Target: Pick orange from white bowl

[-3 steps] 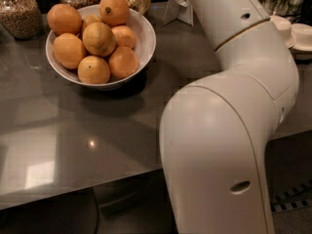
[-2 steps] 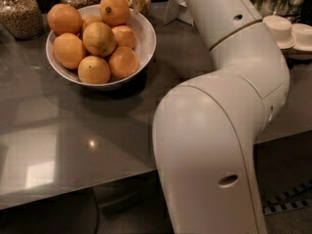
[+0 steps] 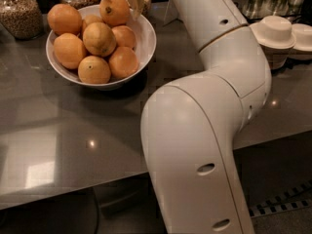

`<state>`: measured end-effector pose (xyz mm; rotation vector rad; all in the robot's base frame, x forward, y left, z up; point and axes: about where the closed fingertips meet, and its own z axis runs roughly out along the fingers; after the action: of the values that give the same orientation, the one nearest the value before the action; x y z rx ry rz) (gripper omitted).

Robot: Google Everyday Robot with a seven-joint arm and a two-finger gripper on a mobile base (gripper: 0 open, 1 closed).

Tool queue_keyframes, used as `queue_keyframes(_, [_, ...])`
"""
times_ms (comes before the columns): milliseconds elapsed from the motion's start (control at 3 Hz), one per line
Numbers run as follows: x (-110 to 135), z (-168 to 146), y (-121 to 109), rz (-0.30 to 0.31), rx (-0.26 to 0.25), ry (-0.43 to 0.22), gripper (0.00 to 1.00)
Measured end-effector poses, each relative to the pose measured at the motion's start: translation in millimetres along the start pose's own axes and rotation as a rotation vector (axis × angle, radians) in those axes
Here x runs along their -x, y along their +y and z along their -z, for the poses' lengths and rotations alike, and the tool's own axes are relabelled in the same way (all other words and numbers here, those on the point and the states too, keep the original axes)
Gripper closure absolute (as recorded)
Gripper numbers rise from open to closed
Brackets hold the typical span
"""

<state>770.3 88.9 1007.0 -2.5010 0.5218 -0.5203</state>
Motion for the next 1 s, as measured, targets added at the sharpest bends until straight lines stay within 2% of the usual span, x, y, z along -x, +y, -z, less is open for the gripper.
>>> queue_keyframes(1000, [2, -31, 3, 0.021, 0.022, -0.038, 0.20])
